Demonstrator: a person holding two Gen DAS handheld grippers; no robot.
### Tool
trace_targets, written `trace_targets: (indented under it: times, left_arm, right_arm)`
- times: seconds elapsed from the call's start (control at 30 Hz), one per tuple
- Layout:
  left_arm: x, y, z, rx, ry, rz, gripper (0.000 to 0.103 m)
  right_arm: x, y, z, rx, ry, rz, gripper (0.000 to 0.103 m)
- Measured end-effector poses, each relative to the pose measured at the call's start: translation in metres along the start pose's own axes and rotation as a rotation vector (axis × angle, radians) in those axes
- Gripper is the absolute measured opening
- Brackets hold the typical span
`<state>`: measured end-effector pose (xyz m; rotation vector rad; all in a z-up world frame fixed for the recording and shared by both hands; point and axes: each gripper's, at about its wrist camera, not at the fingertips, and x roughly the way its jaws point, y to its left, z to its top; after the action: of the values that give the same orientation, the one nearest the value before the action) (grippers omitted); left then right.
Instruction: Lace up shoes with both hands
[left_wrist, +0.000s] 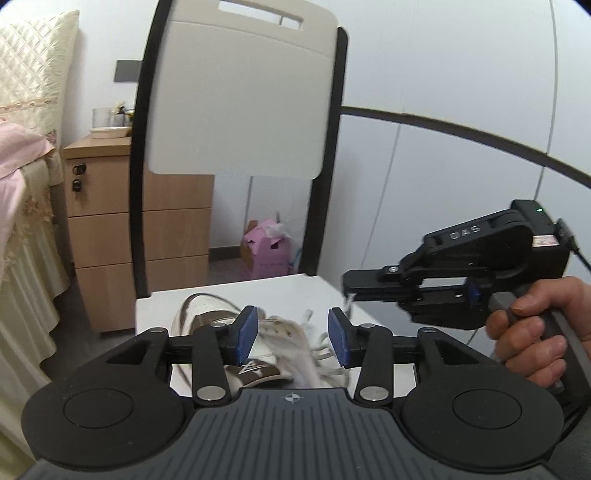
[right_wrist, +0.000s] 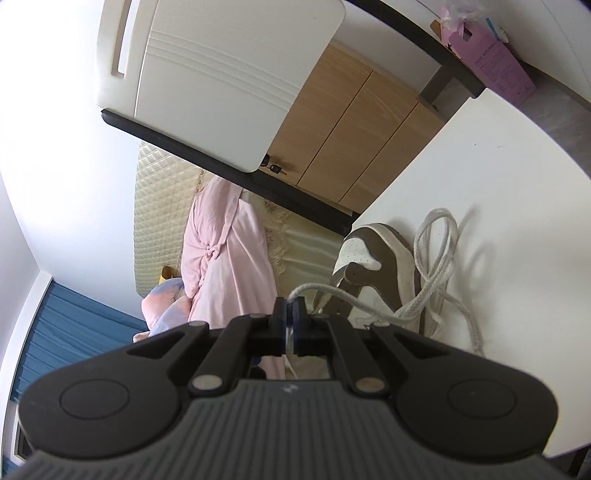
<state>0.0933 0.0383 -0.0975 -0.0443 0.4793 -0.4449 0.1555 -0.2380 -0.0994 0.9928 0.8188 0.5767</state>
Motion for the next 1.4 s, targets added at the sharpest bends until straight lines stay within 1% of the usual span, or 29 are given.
trace_targets:
  times: [0.2,0.3,0.4,0.47,0.5,0.53,0.6,0.63,0.67,0.73,0.93,1.1,1.2,1.27,1.4]
  left_arm:
    - [0.007,0.004,-0.001,-0.005,0.029,0.096,0.047]
    - [0.013,0.004,-0.003,0.02,0.065,0.154,0.047]
    - [0.021,0.006,-0.005,0.015,0.104,0.165,0.047]
    - [0.026,0.007,-0.007,0.013,0.128,0.179,0.045]
    - [0.028,0.008,-0.008,0.011,0.138,0.184,0.04]
    - [0.03,0.008,-0.009,0.011,0.144,0.193,0.037]
    - [0.034,0.008,-0.01,0.021,0.153,0.218,0.023]
    - [0.035,0.008,-0.011,0.023,0.161,0.233,0.014]
    - [0.036,0.01,-0.011,0.016,0.17,0.241,0.011]
    - [0.035,0.014,-0.01,-0.012,0.173,0.235,0.01]
    - [0.027,0.013,-0.011,-0.008,0.191,0.231,0.01]
    - [0.022,0.011,-0.013,-0.009,0.198,0.238,0.012]
    - [0.021,0.013,-0.011,-0.024,0.197,0.223,0.013]
    - [0.018,0.016,-0.008,-0.039,0.183,0.205,0.013]
    - [0.011,0.028,0.006,-0.093,0.11,0.131,0.013]
  right_arm:
    - [-0.001,-0.001,0.001,-0.004,-0.007,-0.013,0.004]
    - [-0.002,-0.002,0.001,-0.002,-0.019,-0.022,0.006]
    - [-0.002,-0.003,0.001,0.003,-0.035,-0.024,0.007]
    - [-0.002,-0.003,0.002,0.006,-0.045,-0.026,0.007]
    - [-0.002,-0.004,0.002,0.008,-0.05,-0.027,0.007]
    - [-0.002,-0.004,0.002,0.01,-0.057,-0.027,0.007]
    - [-0.003,-0.004,0.002,0.015,-0.073,-0.023,0.007]
    - [-0.003,-0.004,0.002,0.019,-0.08,-0.022,0.007]
    - [-0.003,-0.005,0.002,0.023,-0.086,-0.021,0.007]
    - [-0.003,-0.005,0.003,0.031,-0.099,-0.02,0.007]
    - [0.002,-0.007,0.005,0.038,-0.117,-0.039,0.007]
    - [0.019,-0.015,0.009,0.064,-0.115,-0.065,0.007]
    - [0.029,-0.021,0.011,0.081,-0.112,-0.081,0.007]
    - [0.037,-0.025,0.013,0.092,-0.111,-0.091,0.007]
    - [0.051,-0.032,0.016,0.115,-0.108,-0.111,0.007]
